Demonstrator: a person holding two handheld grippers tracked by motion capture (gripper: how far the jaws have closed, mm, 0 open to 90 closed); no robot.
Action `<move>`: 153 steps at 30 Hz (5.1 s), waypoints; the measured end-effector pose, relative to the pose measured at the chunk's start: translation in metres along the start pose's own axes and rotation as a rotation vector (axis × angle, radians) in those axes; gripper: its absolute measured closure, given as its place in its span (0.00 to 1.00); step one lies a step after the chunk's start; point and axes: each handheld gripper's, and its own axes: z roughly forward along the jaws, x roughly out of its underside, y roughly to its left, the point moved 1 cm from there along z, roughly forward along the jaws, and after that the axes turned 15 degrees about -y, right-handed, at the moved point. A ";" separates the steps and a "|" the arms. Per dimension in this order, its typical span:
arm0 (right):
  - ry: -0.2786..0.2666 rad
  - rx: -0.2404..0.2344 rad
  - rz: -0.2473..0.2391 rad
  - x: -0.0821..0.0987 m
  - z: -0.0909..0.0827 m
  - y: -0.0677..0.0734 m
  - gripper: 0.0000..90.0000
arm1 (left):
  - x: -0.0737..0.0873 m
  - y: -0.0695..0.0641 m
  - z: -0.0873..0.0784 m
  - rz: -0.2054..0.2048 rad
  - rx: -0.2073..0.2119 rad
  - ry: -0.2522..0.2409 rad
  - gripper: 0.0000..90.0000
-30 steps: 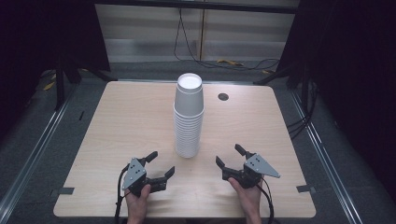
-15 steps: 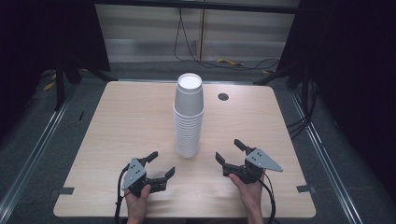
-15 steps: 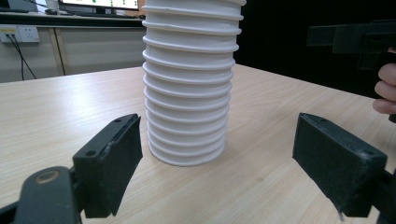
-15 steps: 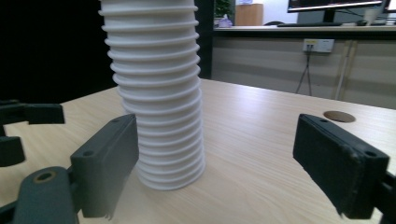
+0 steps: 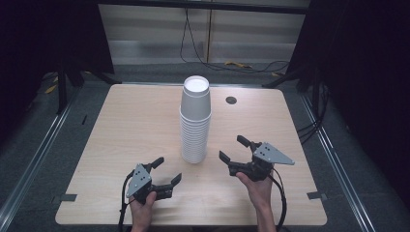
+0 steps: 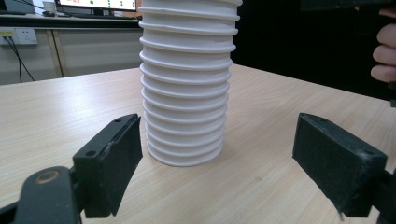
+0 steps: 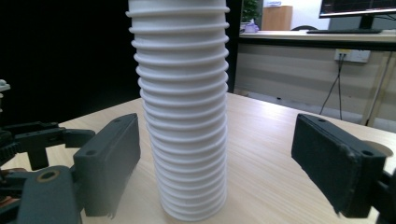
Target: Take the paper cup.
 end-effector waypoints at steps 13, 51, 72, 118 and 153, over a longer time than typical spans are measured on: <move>0.000 -0.087 0.028 -0.027 0.016 0.002 0.20 | 0.000 0.000 0.000 0.007 0.008 0.000 0.17; 0.090 -0.236 0.047 -0.110 0.084 -0.010 0.17 | 0.000 0.001 -0.001 -0.012 0.026 -0.006 0.17; 0.218 -0.319 0.007 -0.134 0.121 -0.007 0.17 | 0.000 0.001 -0.001 -0.005 0.026 -0.002 0.17; 0.448 -0.345 -0.078 -0.145 0.169 0.002 0.21 | 0.000 0.000 0.000 0.001 0.035 0.002 0.17; 0.370 -0.357 -0.044 -0.154 0.169 -0.001 0.23 | 0.000 0.001 -0.001 0.003 0.033 0.001 0.17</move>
